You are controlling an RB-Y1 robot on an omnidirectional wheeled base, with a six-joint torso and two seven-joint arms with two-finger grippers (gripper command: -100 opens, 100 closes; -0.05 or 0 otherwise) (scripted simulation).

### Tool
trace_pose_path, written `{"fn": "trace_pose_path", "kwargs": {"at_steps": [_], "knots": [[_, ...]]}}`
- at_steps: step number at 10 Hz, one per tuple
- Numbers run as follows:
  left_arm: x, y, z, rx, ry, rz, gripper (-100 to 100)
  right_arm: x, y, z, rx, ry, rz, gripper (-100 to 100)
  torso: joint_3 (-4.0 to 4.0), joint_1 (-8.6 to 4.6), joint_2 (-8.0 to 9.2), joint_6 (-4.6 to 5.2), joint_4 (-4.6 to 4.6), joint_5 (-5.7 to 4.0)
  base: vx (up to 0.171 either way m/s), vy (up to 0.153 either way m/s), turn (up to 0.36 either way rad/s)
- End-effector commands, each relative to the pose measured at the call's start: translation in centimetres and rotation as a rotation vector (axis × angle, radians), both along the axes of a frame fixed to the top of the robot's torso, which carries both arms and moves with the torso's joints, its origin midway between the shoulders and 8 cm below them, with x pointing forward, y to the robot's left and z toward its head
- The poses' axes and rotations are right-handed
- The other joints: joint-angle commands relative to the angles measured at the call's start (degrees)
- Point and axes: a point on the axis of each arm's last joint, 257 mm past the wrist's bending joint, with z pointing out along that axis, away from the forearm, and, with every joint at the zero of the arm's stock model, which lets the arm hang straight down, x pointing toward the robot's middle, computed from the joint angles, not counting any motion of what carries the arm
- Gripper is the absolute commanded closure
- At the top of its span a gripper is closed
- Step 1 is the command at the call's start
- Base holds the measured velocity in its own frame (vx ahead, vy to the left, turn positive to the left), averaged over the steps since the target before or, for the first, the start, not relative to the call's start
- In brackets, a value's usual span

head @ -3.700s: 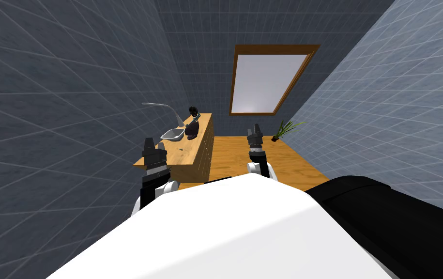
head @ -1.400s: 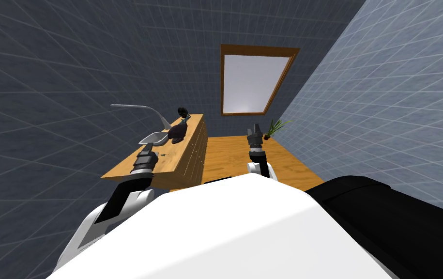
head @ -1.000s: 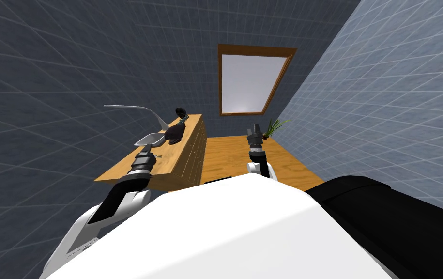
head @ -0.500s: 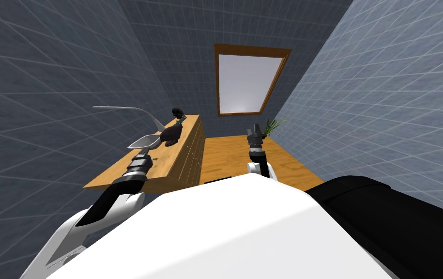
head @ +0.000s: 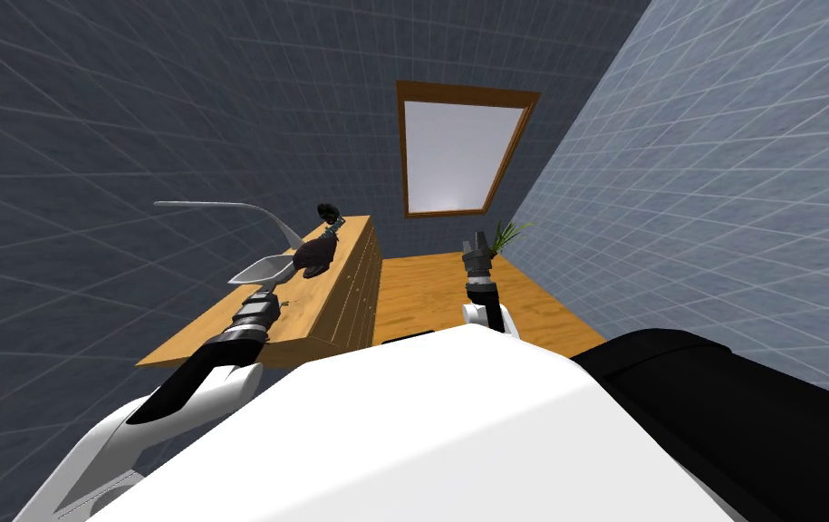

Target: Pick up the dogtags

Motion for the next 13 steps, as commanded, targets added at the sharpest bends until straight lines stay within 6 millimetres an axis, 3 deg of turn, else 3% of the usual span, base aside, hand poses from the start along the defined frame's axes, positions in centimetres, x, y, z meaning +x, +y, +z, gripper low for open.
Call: {"fn": "trace_pose_path", "kwargs": {"at_steps": [1, 9, 13], "knots": [[-0.5, 0.9, -0.7, 0.002, 0.045, 0.022, -100, 0.0, 0.0, 0.0, 0.0, 0.0, 0.0, 0, 0.0, 0.0, 0.0, 0.0, 0.0, 0.0, 0.028, 0.017, -0.07], [-3.5, 4.5, -4.2, 0.01, 0.234, 0.105, -100, 0.0, 0.0, 0.0, 0.0, 0.0, 0.0, 0, -0.09, 0.3, -0.16, 0.01, -0.04, 0.07, 0.047, 0.05, -0.083], [-6.3, 6.5, -7.1, 0.005, 0.38, 0.154, -100, 0.0, 0.0, 0.0, 0.0, 0.0, 0.0, 0, -0.03, 0.32, -0.06, 0.0, -0.01, 0.08, 0.043, 0.082, -0.11]]}}
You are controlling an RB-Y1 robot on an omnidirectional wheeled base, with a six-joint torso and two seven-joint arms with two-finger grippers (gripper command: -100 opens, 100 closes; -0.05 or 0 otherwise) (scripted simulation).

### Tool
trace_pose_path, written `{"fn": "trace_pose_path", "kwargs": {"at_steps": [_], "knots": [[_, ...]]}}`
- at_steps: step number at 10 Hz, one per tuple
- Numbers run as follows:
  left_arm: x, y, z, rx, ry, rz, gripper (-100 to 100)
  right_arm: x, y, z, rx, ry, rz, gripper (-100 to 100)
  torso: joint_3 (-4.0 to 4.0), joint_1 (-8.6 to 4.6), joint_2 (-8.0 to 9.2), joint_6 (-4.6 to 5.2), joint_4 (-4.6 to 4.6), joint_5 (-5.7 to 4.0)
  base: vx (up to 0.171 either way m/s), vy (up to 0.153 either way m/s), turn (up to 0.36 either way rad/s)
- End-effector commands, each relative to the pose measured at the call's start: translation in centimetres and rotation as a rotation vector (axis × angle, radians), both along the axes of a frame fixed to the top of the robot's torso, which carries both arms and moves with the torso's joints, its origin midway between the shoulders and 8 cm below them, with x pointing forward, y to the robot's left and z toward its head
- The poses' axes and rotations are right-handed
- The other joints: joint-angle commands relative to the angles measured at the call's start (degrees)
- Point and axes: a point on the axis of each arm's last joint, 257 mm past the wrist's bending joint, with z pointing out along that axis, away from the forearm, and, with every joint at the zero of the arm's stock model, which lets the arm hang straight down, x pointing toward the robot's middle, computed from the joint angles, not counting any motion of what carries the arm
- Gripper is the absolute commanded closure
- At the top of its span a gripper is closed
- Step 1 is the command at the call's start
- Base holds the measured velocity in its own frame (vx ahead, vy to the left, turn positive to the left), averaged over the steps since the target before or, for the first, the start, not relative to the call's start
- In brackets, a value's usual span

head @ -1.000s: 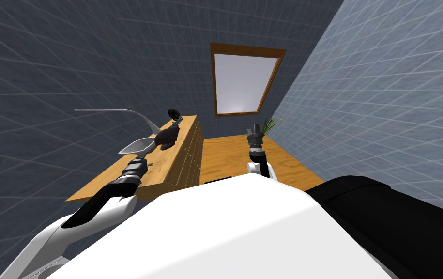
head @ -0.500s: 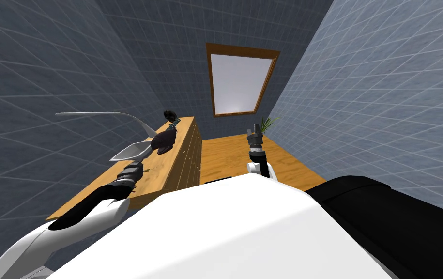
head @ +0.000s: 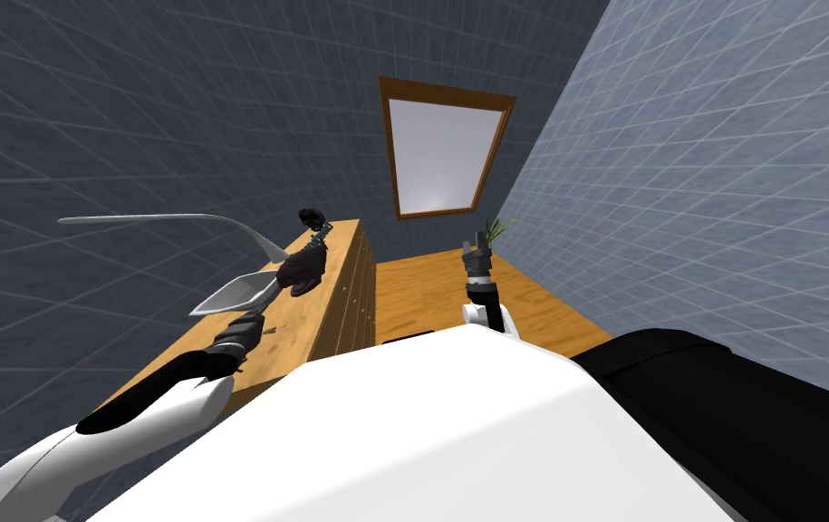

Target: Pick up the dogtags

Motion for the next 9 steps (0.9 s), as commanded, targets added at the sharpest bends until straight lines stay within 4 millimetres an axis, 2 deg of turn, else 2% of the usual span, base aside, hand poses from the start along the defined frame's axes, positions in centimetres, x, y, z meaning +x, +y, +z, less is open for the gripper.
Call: {"fn": "trace_pose_path", "kwargs": {"at_steps": [1, 7, 8, 9], "knots": [[-1.6, 0.9, -1.3, -0.007, 0.067, 0.022, -100, 0.0, 0.0, 0.0, 0.0, 0.0, 0.0, 0, 0.0, 0.0, 0.0, 0.0, 0.0, 0.0, 0.055, 0.087, -0.125], [-6.4, 2.3, -6.0, -0.054, 0.263, 0.081, -100, 0.0, 0.0, 0.0, 0.0, 0.0, 0.0, 0, 0.04, -0.15, 0.08, -0.02, 0.01, -0.03, 0.039, 0.08, -0.077], [-7.9, 2.3, -7.6, -0.077, 0.315, 0.097, -100, 0.0, 0.0, 0.0, 0.0, 0.0, 0.0, 0, 0.05, -0.2, 0.09, -0.02, 0.02, -0.04, 0.022, 0.039, -0.075], [-6.6, 2.4, -6.3, -0.064, 0.282, 0.087, -100, 0.0, 0.0, 0.0, 0.0, 0.0, 0.0, 0, 0.05, -0.23, 0.09, -0.01, 0.02, -0.05, 0.009, 0.018, -0.017]]}}
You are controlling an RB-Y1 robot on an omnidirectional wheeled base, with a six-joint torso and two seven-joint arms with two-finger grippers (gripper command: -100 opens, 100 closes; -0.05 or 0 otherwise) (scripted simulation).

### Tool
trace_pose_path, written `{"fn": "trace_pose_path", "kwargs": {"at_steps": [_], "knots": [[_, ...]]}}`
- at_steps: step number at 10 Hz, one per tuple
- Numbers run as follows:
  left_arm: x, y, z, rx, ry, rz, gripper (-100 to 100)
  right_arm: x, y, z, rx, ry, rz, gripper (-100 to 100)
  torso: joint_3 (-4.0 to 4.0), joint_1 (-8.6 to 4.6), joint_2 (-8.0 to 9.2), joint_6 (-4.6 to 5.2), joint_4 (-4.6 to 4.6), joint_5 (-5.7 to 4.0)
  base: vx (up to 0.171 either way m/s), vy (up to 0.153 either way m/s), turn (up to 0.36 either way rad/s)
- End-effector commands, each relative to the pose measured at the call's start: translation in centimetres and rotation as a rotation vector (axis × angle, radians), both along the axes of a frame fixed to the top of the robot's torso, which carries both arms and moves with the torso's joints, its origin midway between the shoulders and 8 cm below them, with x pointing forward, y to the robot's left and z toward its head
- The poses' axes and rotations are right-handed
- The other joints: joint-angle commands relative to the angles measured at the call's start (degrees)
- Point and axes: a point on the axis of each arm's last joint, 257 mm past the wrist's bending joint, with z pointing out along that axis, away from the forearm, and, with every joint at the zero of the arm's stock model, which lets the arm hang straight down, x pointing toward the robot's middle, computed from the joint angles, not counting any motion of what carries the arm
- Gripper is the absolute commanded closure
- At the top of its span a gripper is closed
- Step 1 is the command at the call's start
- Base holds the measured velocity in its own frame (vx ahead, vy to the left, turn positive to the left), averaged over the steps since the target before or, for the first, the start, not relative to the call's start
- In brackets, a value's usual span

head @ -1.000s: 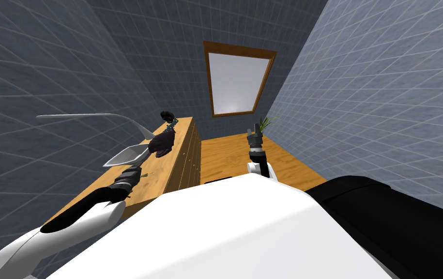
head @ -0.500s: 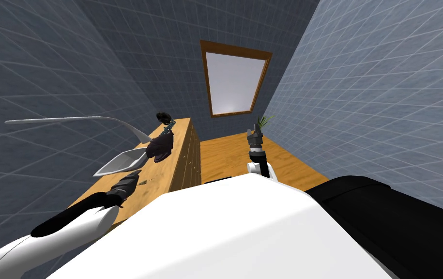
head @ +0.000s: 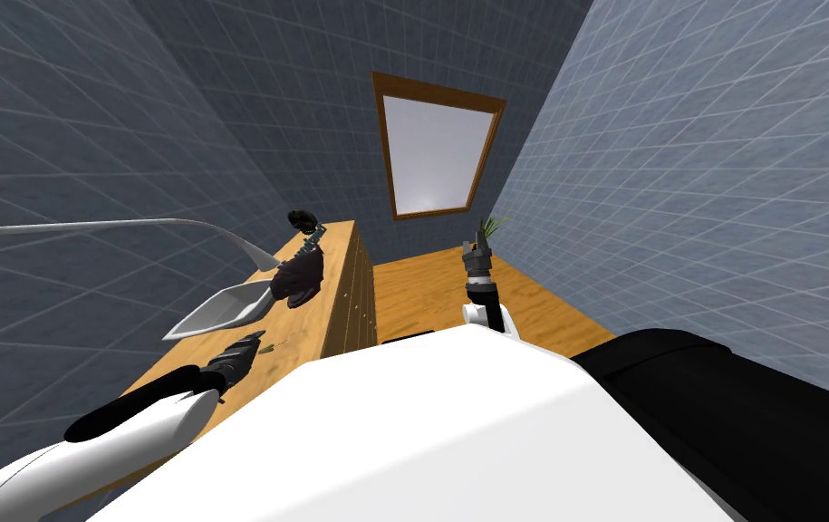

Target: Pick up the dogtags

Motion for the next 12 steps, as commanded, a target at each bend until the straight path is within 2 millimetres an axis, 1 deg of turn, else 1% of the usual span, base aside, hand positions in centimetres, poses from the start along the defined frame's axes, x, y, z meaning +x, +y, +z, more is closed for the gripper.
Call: {"fn": "trace_pose_path", "kwargs": {"at_steps": [1, 2, 4, 5, 6, 10, 11, 12], "knots": [[0.0, 0.0, 0.0, 0.0, 0.0, 0.0, 0, 0.0, 0.0, 0.0, 0.0, 0.0, 0.0, 0, 0.0, 0.0, 0.0, 0.0, 0.0, 0.0, 0.0, 0.0, 0.0], [0.2, 0.4, -0.6, 0.0, -0.002, 0.005, -100, 0.0, 0.0, 0.0, 0.0, 0.0, 0.0, 0, 0.02, -0.06, 0.03, 0.0, 0.01, -0.02, 0.01, 0.011, -0.033], [0.3, 0.8, -1.3, 0.0, -0.002, 0.011, -100, 0.0, 0.0, 0.0, 0.0, 0.0, 0.0, 0, -0.01, -0.02, -0.02, 0.01, 0.0, -0.01, 0.019, 0.02, -0.037], [0.2, 0.7, -1.0, 0.0, -0.001, 0.009, -100, 0.0, 0.0, 0.0, 0.0, 0.0, 0.0, 0, -0.02, 0.0, -0.03, 0.01, -0.01, 0.0, 0.009, 0.011, -0.007], [0.2, 0.7, -1.1, 0.0, -0.002, 0.009, 100, 0.0, 0.0, 0.0, 0.0, 0.0, 0.0, 0, 0.0, -0.04, 0.0, 0.0, 0.0, -0.01, 0.0, 0.0, 0.0], [0.2, 0.6, -1.2, -0.008, -0.003, 0.013, 100, 0.0, 0.0, 0.0, 0.0, 0.0, 0.0, 0, 0.02, -0.23, 0.04, 0.03, 0.0, -0.18, 0.0, 0.0, -0.001], [0.2, 0.6, -1.2, -0.008, -0.002, 0.013, 0, 0.0, 0.0, 0.0, 0.0, 0.0, 0.0, 0, 0.03, -0.25, 0.04, 0.02, 0.01, -0.19, 0.0, 0.0, 0.0], [0.1, 0.3, -0.4, 0.0, -0.001, 0.004, 100, 0.0, 0.0, 0.0, 0.0, 0.0, 0.0, 0, 0.03, -0.26, 0.05, 0.0, 0.02, -0.18, -0.011, -0.017, 0.04]]}}
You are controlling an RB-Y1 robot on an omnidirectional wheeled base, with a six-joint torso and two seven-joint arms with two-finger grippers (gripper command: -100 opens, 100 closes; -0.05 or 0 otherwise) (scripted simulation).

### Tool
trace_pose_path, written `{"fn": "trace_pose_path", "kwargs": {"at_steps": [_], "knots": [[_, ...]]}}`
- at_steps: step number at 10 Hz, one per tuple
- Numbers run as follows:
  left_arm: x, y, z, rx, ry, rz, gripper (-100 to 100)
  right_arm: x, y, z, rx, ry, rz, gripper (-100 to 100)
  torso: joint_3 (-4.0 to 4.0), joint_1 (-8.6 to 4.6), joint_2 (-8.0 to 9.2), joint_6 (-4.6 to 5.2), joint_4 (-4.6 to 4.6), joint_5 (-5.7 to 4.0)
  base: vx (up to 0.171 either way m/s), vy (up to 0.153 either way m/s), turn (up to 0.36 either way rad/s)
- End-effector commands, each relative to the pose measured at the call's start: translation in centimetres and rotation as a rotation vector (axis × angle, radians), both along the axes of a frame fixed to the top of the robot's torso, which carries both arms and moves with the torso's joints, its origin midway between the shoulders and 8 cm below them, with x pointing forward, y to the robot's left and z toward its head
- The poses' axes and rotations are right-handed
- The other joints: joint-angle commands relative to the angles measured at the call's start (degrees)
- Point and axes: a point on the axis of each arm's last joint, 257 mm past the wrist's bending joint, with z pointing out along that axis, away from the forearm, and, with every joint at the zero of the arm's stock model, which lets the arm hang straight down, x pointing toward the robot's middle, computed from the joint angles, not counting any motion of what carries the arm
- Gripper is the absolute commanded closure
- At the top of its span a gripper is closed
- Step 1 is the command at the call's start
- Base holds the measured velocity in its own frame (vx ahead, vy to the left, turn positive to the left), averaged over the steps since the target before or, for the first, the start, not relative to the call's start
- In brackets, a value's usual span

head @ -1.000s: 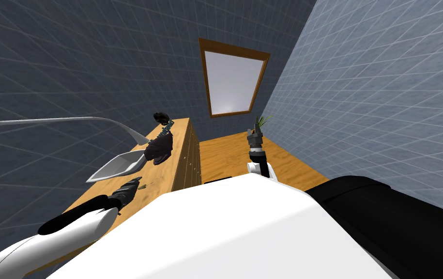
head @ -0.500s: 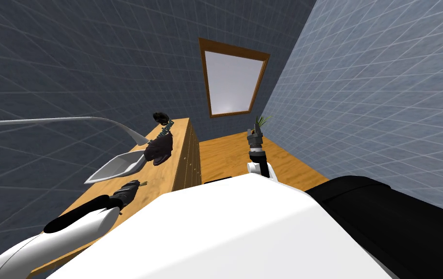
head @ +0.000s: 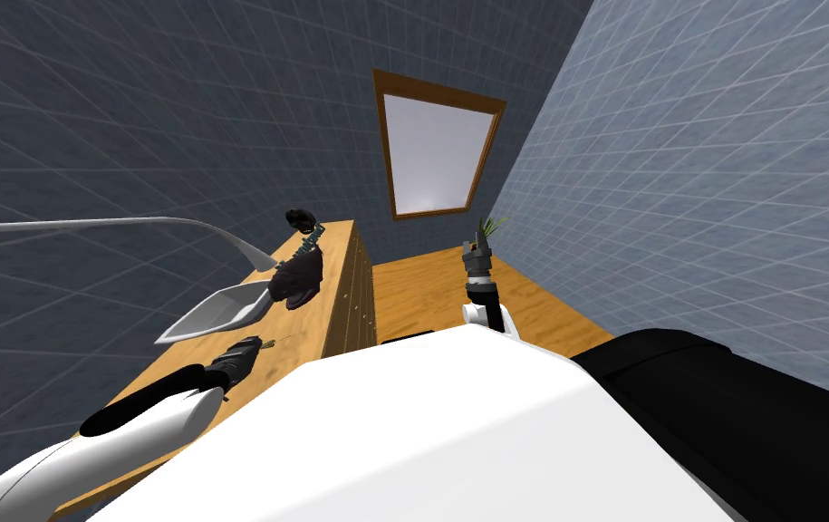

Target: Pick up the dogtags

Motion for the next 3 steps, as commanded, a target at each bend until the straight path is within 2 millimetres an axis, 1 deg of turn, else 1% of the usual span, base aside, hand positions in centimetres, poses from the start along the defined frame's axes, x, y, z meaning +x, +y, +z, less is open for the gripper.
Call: {"fn": "trace_pose_path", "kwargs": {"at_steps": [1, 2, 3], "knots": [[-0.18, -0.33, 0.74, 0.004, 0.002, -0.006, 100, 0.0, 0.0, 0.0, 0.0, 0.0, 0.0, 0, 0.0, 0.0, 0.0, 0.0, 0.0, 0.0, -0.021, -0.024, 0.063], [-0.12, -0.19, 0.43, 0.003, 0.001, -0.003, 100, 0.0, 0.0, 0.0, 0.0, 0.0, 0.0, 0, 0.04, -0.05, 0.06, 0.0, 0.02, -0.02, -0.01, -0.01, 0.018], [-0.18, -0.19, 0.46, 0.002, 0.002, -0.003, 0, 0.0, 0.0, 0.0, 0.0, 0.0, 0.0, 0, 0.03, 0.0, 0.04, 0.05, 0.02, 0.01, 0.0, 0.0, 0.0]]}}
